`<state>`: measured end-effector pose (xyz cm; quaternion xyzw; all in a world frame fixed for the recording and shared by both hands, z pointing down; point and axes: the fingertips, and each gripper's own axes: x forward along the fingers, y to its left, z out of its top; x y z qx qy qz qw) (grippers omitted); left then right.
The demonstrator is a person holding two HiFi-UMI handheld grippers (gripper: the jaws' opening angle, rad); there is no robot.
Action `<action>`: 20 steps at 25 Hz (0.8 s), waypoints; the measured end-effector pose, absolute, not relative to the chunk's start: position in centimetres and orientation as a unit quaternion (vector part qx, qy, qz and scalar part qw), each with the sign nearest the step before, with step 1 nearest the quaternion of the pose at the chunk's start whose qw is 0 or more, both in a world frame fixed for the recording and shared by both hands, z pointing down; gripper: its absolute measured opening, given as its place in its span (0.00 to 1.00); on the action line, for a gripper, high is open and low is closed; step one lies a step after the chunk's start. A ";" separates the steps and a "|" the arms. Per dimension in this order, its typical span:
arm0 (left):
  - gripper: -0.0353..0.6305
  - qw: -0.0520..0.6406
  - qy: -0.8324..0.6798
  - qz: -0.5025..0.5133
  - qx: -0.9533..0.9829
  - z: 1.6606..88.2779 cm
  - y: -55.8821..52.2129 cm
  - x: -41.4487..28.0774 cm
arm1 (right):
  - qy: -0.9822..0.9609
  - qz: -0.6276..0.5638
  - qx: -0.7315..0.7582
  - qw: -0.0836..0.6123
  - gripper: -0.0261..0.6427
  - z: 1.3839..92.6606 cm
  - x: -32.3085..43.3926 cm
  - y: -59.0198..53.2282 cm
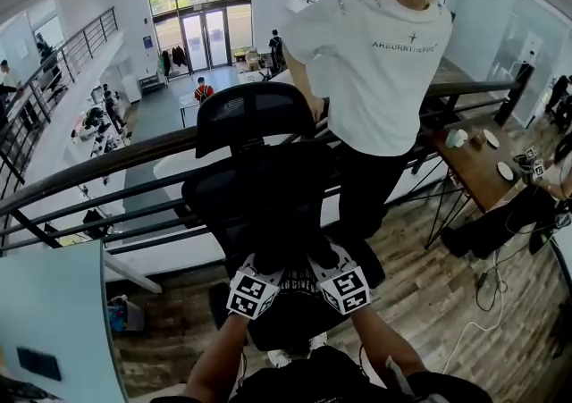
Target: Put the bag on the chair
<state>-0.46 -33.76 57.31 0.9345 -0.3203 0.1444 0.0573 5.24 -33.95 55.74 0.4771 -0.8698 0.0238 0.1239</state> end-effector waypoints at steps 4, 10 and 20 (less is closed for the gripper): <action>0.14 0.070 -0.330 0.155 0.929 58.9 -35.1 -0.9 | -0.877 0.031 0.462 0.133 0.12 57.4 4.8 -35.7; 0.14 0.093 -0.342 0.166 0.920 60.5 -37.6 -1.4 | -0.886 0.044 0.436 0.153 0.12 59.2 4.1 -38.8; 0.14 0.095 -0.362 0.212 0.903 65.9 -40.1 -2.1 | -0.897 0.059 0.394 0.191 0.12 64.7 3.4 -41.5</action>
